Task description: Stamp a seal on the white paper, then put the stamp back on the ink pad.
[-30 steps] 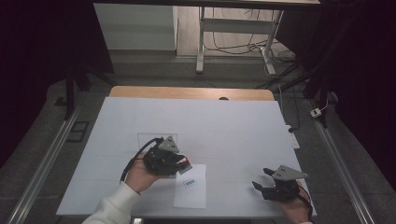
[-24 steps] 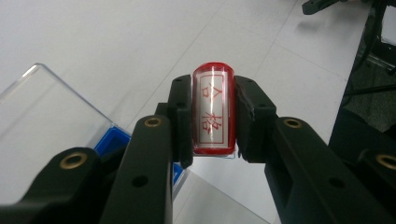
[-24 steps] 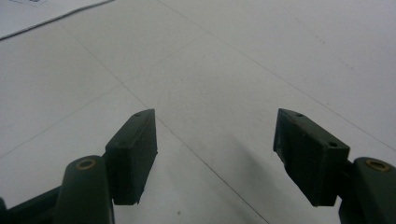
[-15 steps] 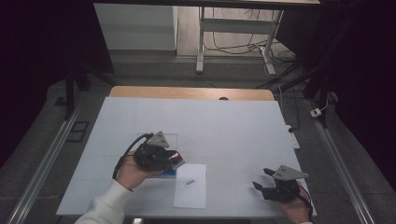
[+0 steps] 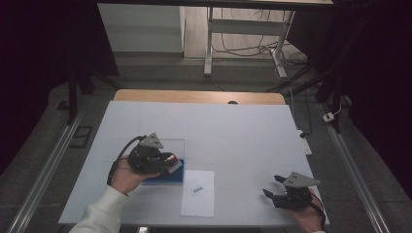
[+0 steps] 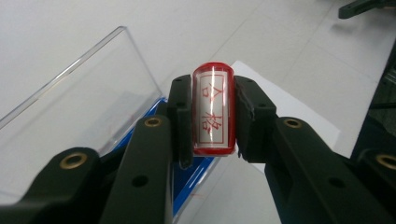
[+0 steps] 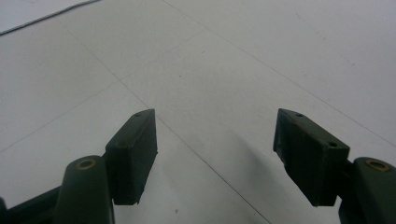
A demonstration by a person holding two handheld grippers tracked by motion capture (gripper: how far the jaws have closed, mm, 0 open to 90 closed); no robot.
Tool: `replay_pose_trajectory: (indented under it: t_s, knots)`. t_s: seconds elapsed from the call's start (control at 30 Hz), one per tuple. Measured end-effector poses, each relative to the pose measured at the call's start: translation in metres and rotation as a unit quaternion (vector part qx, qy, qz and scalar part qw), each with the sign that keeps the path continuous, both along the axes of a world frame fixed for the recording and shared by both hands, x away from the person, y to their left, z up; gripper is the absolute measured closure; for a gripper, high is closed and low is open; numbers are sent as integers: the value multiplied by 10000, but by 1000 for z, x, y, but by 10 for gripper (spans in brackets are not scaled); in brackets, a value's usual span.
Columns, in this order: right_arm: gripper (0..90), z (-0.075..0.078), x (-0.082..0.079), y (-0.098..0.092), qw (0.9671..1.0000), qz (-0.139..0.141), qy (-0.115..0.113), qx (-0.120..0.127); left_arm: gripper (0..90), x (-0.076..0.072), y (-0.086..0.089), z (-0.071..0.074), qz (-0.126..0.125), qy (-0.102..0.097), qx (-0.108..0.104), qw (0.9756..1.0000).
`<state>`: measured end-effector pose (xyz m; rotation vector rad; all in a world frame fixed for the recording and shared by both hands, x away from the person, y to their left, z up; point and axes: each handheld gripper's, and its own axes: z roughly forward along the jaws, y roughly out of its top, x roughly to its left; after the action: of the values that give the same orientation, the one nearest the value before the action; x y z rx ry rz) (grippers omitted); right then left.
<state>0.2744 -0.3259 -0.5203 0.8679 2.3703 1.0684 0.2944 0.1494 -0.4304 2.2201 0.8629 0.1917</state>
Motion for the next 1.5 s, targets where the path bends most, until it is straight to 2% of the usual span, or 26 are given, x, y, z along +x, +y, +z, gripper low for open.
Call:
replay_pose_trajectory:
  t_s: [0.23,0.53,0.97,1.17,1.27,1.4,1.47,1.5]
  knots:
    - [299,0,0,0,10000,16,11,-3,698,5,11,-5,175,74,46,9998]
    - [300,0,0,1,10000,67,2,-5,698,11,19,-17,367,190,225,9989]
    - [300,0,0,0,10000,21,9,-28,698,24,12,-41,435,434,547,9966]
    - [300,0,0,0,10000,55,25,-18,698,26,7,-48,413,477,715,9954]
    - [300,0,0,0,10000,48,21,-11,698,27,4,-51,416,483,864,9942]
    - [300,0,0,0,10000,20,10,-36,695,26,2,-52,406,443,912,9940]
    - [300,0,0,0,10000,41,20,-30,680,25,2,-51,355,444,905,9943]
    - [300,0,0,0,10000,34,9,-22,624,23,2,-51,364,429,881,9945]
